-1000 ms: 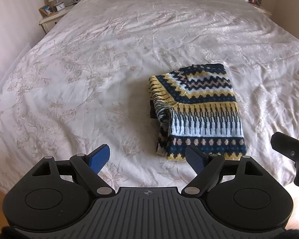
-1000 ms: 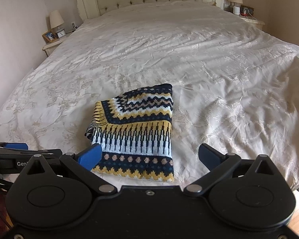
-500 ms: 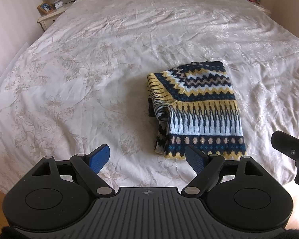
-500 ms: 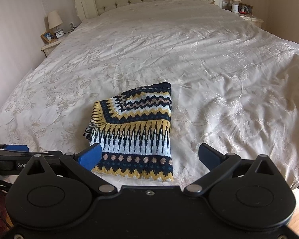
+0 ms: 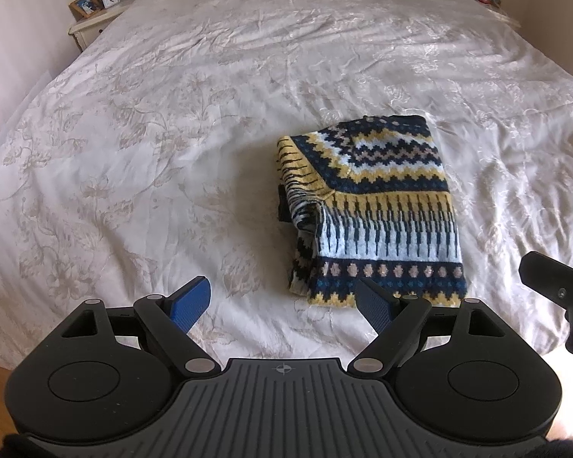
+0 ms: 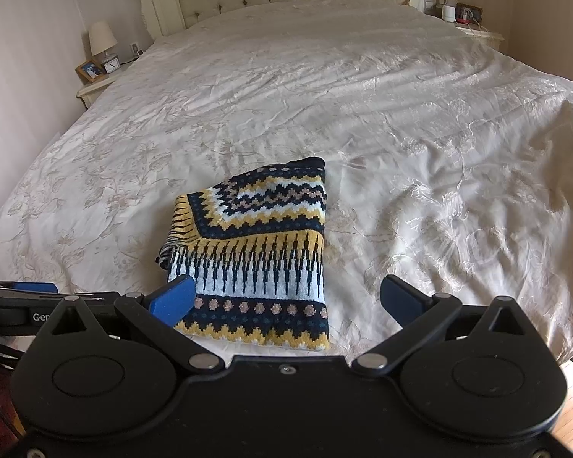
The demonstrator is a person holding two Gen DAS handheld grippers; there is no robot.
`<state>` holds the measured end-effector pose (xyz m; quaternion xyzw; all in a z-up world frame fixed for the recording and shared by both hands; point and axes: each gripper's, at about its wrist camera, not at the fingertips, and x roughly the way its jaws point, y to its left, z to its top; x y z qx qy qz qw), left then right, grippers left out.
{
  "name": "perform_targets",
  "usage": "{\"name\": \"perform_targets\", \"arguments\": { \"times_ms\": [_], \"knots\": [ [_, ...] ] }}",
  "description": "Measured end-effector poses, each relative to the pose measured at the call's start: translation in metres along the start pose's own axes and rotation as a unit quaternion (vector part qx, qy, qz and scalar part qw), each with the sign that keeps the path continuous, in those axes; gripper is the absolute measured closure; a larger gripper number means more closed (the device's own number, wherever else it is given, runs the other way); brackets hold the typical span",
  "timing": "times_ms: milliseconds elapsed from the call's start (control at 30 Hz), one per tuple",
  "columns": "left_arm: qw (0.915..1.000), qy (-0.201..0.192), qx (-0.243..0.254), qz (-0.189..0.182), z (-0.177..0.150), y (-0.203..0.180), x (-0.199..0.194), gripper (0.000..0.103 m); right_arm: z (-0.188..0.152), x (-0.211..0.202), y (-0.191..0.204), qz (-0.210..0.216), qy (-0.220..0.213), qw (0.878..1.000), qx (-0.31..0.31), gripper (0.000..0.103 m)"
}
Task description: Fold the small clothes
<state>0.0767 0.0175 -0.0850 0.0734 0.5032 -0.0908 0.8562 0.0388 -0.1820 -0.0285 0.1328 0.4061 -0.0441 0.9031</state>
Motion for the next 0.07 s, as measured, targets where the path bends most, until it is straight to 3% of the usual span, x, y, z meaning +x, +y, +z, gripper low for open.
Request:
{"name": "perform_targets", "arguments": {
  "times_ms": [67],
  "knots": [
    [1.0000,0.000,0.003,0.000,0.0015,-0.0015,0.0015,0.020,0.0005,0.0023,-0.0027,0.001,0.002,1.000,0.002,0.001]
  ]
}}
